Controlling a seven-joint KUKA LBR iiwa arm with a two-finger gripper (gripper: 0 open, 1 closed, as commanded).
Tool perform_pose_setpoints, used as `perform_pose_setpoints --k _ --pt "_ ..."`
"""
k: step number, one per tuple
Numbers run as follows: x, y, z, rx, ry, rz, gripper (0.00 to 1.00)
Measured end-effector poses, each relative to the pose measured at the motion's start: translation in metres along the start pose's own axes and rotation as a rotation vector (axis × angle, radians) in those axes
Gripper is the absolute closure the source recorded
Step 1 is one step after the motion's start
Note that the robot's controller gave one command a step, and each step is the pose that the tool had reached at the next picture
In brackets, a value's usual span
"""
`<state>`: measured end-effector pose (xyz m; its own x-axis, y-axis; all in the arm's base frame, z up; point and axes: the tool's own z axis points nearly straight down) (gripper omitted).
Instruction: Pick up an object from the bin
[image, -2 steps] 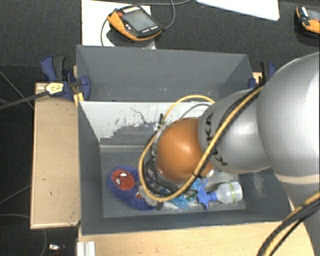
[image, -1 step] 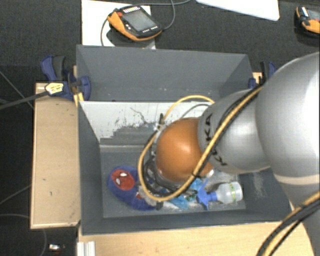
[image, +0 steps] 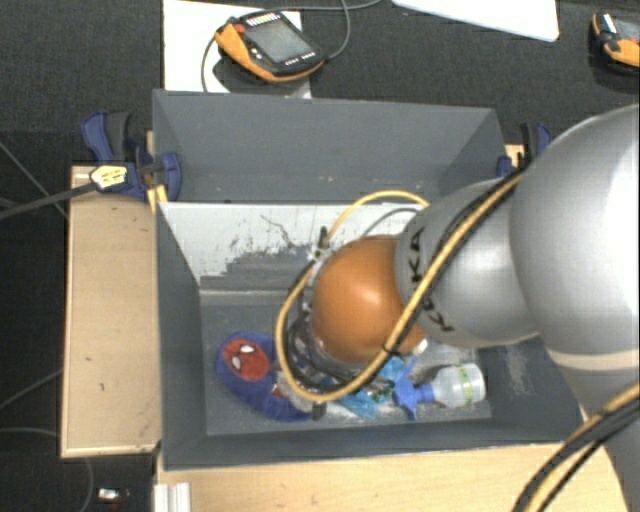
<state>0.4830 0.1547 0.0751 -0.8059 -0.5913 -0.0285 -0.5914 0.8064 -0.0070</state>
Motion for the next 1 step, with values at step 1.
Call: perform_pose_setpoints --k 1 --pt "0.0000 0.0001 0.0000 0.000 0.000 0.004 1.00"
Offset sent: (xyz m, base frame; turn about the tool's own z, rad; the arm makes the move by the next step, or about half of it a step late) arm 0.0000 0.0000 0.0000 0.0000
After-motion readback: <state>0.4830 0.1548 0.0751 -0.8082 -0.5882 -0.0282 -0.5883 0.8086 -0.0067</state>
